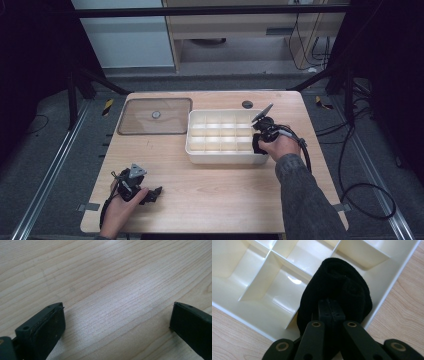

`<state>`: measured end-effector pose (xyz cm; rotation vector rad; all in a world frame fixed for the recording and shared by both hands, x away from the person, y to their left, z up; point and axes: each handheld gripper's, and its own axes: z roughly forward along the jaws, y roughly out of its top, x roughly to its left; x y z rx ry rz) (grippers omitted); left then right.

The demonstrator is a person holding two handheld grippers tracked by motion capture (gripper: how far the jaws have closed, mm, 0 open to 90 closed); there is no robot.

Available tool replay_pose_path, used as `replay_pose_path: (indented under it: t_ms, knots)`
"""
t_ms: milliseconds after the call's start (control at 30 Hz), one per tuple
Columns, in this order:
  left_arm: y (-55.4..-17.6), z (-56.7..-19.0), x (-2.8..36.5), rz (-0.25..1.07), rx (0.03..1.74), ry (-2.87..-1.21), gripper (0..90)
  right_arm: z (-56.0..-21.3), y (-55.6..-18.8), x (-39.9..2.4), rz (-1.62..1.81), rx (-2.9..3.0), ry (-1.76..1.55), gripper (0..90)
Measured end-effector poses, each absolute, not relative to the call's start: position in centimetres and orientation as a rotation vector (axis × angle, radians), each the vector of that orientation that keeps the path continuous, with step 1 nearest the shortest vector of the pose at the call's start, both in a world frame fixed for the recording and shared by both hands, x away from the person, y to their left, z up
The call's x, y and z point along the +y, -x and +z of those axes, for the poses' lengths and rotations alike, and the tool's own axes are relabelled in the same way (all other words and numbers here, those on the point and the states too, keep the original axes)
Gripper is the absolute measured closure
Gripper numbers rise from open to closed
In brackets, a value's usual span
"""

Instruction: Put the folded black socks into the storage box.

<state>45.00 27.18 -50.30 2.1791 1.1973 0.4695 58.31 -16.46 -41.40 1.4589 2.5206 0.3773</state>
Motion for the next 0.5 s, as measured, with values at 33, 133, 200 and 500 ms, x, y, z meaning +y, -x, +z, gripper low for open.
replay_pose_path:
  t_ms: [33,133,200,500]
  knots:
    - [-45.0,-50.3,27.2,0.47,1.197,-2.179,0.0,-41.4,-58.3,-16.5,0.38,2.518,-1.463,90.0]
    - [-45.0,-50.3,27.2,0.469,1.197,-2.18,0.0,-41.8,-58.3,-16.7,0.379,2.521,-1.477,90.0]
    - [-45.0,-50.3,27.2,0.469,1.198,-2.179,0.0,-42.1,-58.3,-16.8,0.381,2.522,-1.489,90.0]
    - [-45.0,-50.3,27.2,0.465,1.195,-2.185,0.0,-42.6,-58.4,-16.9,0.377,2.534,-1.51,90.0]
